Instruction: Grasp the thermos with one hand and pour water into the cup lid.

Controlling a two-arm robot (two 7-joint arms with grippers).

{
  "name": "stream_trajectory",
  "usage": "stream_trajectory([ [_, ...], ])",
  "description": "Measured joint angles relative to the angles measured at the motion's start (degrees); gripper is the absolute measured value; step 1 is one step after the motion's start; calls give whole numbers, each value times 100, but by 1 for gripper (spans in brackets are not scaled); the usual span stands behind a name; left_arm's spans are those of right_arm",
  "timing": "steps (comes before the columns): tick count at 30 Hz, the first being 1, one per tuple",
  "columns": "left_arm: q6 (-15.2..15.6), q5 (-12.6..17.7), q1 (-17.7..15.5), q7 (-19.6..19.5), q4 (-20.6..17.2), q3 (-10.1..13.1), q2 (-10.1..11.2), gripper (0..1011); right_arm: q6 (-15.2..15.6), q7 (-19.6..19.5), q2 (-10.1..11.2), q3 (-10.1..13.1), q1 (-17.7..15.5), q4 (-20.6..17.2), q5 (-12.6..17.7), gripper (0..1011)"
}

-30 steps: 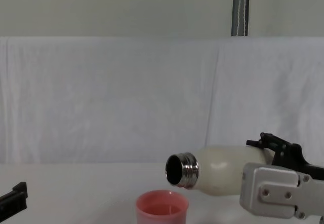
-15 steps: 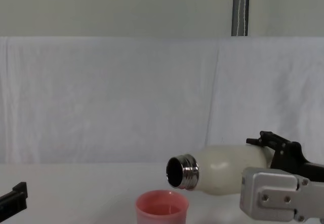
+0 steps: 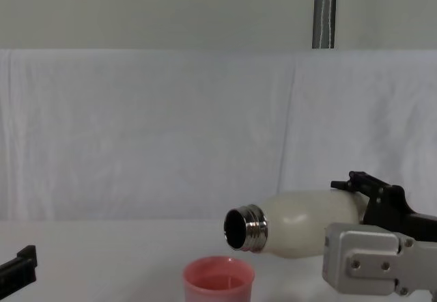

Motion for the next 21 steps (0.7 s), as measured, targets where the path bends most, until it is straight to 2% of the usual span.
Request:
stream_trajectory([
  [21,0,0,0,0,0,1,0,1001,-28,-92,24,-75,73,42,-125,959],
])
